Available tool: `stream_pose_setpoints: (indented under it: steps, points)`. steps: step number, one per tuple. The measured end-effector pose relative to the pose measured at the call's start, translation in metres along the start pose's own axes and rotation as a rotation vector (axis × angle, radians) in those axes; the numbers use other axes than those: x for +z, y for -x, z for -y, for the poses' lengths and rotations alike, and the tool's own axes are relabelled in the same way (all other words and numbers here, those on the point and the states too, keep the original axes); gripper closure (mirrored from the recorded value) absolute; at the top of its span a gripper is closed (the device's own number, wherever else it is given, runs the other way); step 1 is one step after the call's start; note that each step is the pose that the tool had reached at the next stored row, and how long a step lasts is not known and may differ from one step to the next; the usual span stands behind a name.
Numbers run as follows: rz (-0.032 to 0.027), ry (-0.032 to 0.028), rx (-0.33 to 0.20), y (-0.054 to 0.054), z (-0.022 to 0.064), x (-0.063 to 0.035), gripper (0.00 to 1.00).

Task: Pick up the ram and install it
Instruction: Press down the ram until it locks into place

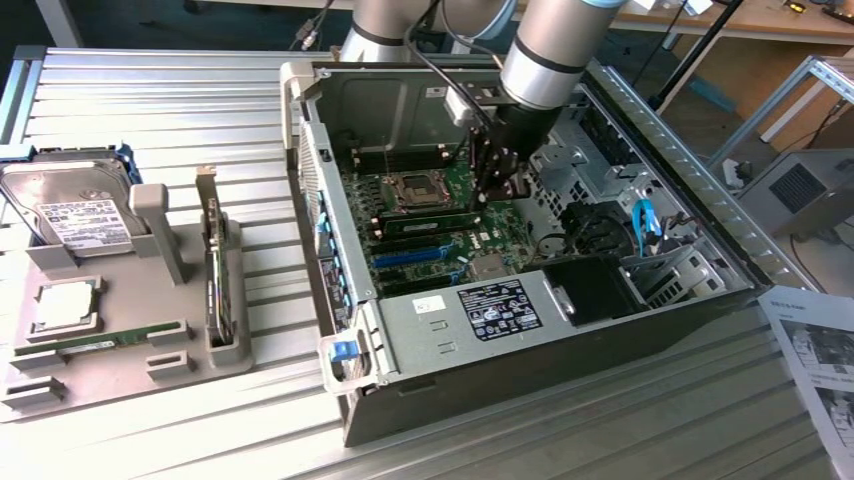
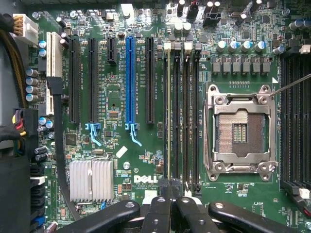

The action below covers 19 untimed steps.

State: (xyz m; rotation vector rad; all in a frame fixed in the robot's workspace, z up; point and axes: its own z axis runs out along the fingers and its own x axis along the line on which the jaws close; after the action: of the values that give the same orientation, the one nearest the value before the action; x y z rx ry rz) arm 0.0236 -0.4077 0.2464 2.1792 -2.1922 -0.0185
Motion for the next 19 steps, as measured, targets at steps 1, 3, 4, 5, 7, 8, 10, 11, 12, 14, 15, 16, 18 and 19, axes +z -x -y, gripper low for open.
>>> stream_pose_setpoints:
  steps: [1,3,4,5,7,8,10,11,12,14,15,16,18,19]
  points:
    - [0.0,-0.0002,0.0,0.0,-0.0017,0.0001,0.89]
    - [0.0001,-0.0008,0.0,0.0,-0.0068,0.0003,0.89]
    - [0.0001,-0.001,0.0,0.0,-0.0084,0.0004,0.89]
    - [0.0002,-0.0013,0.0,0.0,-0.0106,0.0006,0.89]
    - [0.0001,-0.0017,0.0,0.0,-0.015,0.0007,0.89]
    - [0.0002,-0.002,0.0,0.0,-0.0171,0.0008,0.89]
    - [0.0001,-0.0026,0.0,0.0,-0.0212,0.001,0.89]
    - [0.0001,-0.0031,0.0,0.0,-0.0243,0.0011,0.89]
    - [0.0002,-0.0034,0.0,0.0,-0.0265,0.0013,0.89]
    - [0.0003,-0.0042,0.0,-0.001,-0.0318,0.0015,0.89]
    - [0.0002,-0.0046,0.0,-0.001,-0.0345,0.0017,0.89]
    - [0.0002,-0.0052,0.0,-0.001,-0.0391,0.0018,0.89]
    - [0.0003,-0.0057,0.0,-0.002,-0.0445,0.0021,0.89]
    - [0.0002,-0.0058,0.0,-0.002,-0.0459,0.0022,0.89]
